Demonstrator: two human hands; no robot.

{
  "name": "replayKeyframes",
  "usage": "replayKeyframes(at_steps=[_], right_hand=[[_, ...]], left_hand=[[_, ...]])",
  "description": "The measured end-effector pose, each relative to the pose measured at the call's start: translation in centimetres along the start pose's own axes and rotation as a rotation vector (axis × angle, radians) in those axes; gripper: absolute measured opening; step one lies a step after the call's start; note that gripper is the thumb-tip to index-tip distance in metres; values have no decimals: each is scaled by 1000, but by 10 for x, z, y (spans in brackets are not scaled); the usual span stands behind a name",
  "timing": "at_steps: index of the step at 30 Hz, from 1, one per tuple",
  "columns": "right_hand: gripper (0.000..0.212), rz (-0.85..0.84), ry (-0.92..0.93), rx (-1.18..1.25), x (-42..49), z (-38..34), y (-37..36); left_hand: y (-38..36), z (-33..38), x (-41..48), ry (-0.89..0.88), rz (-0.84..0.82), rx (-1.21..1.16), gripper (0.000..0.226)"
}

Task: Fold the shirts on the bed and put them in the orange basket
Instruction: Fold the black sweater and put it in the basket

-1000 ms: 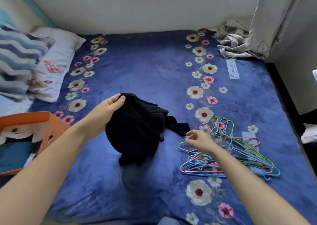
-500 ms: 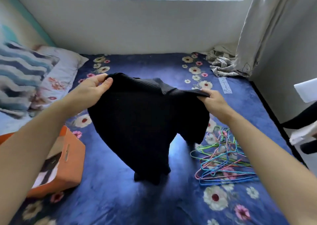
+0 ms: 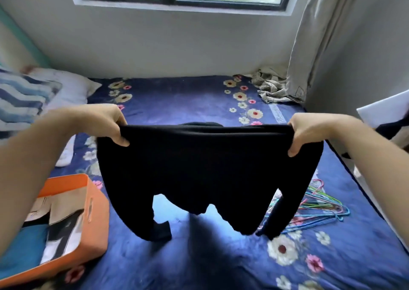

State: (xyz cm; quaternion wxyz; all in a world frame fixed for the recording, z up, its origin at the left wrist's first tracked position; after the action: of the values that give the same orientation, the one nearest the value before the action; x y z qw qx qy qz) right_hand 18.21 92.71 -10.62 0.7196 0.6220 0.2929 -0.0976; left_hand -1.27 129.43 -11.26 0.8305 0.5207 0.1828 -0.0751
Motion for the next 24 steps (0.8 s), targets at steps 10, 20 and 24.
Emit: replayKeyframes(at_steps=[10, 20, 24], right_hand=[[15, 316, -17, 688, 107, 32, -8], [20, 713, 173, 647, 120, 10, 103], [18, 697, 211, 639, 124, 10, 94]], left_hand=[[18, -23, 61, -140, 580, -25, 18], [112, -5, 73, -257, 827, 615, 51], [103, 10, 59, -422, 830, 679, 38]])
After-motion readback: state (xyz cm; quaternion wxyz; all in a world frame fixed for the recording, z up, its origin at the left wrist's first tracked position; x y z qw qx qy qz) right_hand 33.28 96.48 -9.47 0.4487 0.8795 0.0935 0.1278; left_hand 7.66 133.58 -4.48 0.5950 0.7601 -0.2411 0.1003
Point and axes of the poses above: each hand's wrist, its own x-axis towards the middle knuckle, its own y-axis out of the back of the hand, z = x × y, the point moved 10 cm from there along x, towards the middle knuckle, and after that the axes turned 15 degrees about -y, right-handed, at the moved point
